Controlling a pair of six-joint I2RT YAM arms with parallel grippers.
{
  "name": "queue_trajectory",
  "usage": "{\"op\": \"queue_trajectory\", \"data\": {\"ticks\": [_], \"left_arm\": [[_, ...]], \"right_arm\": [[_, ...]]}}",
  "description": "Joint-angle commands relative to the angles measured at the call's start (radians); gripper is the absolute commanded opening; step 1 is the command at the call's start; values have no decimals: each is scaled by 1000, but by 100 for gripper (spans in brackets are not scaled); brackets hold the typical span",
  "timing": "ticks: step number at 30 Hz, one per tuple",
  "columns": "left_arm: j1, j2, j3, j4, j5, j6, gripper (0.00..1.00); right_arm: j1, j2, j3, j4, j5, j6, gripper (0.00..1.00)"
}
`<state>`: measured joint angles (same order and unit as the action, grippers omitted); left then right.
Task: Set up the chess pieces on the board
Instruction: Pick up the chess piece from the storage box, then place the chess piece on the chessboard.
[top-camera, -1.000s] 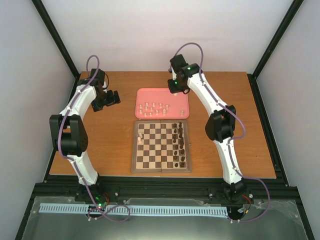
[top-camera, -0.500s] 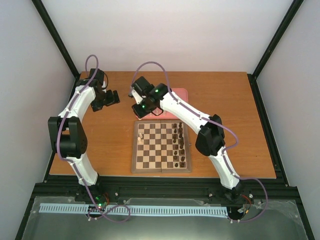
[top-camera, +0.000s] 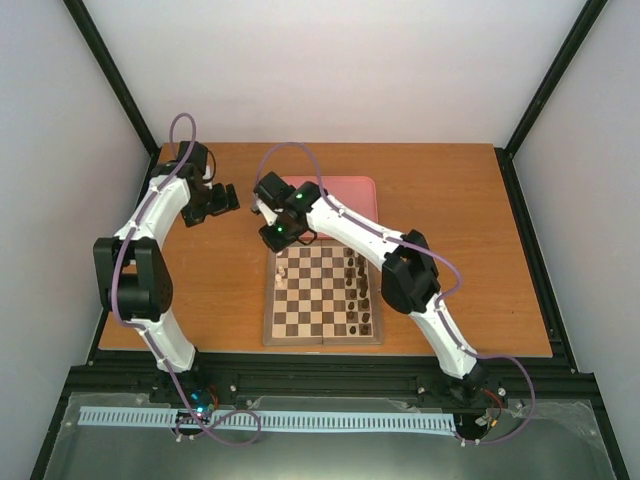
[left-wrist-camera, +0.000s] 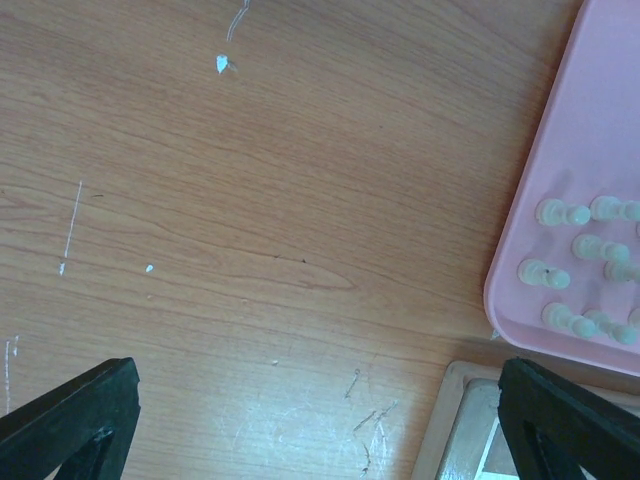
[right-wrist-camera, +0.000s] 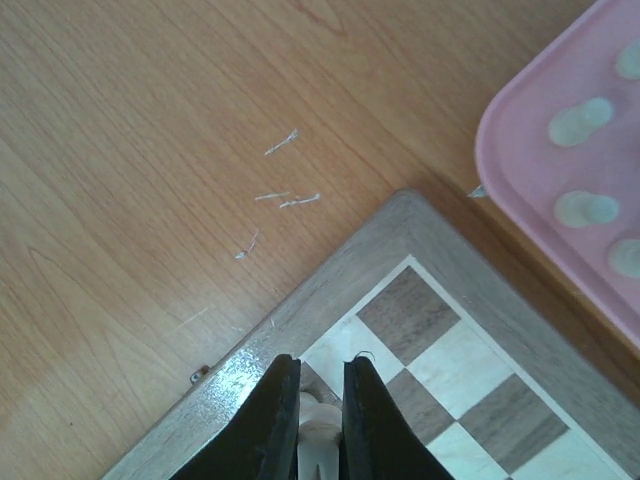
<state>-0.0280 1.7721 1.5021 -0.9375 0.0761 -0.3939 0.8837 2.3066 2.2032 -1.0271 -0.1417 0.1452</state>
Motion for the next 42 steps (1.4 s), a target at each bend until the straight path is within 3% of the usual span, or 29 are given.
{"op": "queue_trajectory", "data": {"ticks": [1,16,35,42], "left_arm": [[1,-54,-4,15,7,-12,100],[2,-86,-29,21,21,-15,100],[1,-80,-31,20,21,-11,100],[1,-79,-26,15,19,-10,100]], "right_arm": [[26,40,-3,17,19,-4,3],[43,22,-151,117,76,7,3],[43,27,-165,148,90,-4,4],[44,22,-157,136,72,-14,24]]}}
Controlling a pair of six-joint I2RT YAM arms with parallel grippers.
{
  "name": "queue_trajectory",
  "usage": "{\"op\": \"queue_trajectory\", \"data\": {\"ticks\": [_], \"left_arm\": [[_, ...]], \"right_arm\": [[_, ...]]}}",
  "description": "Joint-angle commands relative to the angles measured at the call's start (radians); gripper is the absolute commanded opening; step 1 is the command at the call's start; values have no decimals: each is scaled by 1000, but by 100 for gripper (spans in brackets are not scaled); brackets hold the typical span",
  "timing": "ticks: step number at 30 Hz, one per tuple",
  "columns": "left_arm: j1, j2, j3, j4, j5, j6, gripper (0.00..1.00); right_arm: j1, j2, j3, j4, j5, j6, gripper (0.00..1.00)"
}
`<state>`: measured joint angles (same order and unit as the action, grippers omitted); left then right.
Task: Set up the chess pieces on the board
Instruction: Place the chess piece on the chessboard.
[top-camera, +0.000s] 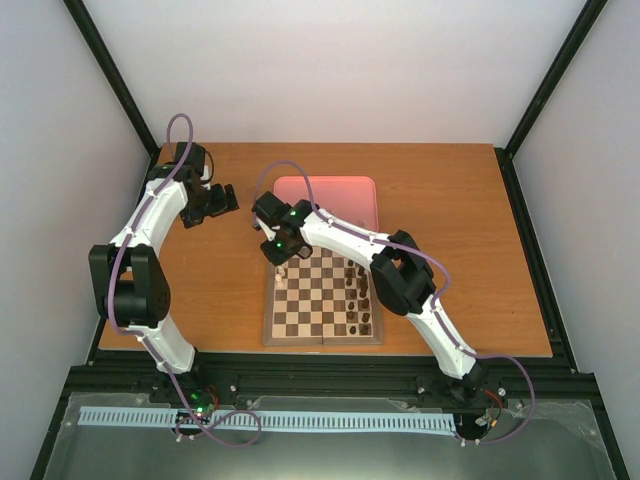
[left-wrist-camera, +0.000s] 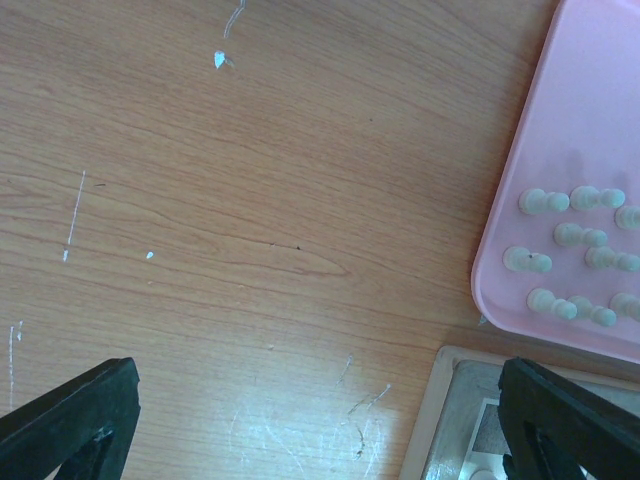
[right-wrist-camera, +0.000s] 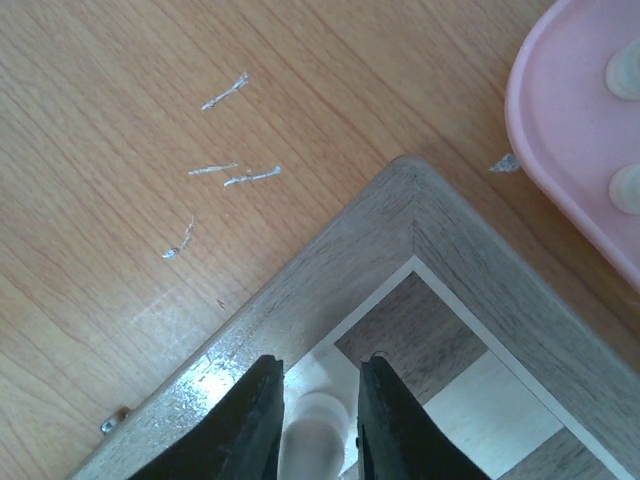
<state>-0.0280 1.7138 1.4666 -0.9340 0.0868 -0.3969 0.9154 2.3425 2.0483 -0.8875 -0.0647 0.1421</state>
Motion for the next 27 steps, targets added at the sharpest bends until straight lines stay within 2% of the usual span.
{"op": "queue_trajectory", "data": {"ticks": [1,9,14,17,23,27], "left_arm": [[2,-23,9,12,9,-7,100],[1,-22,14,11,12,-7,100],[1,-28,16,10,13,-5,100],[1,-27,21,7,15,-5,100],[1,-34,26,4,17,-6,100],[1,-40,24,3,21,-5,100]], "right_arm": [[14,-17,-3,-4,-6,-13,26],[19,-29,20,-22,-1,-21,42],[16,-40,74,-33,39,-26,60],[10,-42,143,-47,65,-32,64],[-47,-39,283,-96,108,-4,64],[-137,-19,317,-118,88,56,60]]}}
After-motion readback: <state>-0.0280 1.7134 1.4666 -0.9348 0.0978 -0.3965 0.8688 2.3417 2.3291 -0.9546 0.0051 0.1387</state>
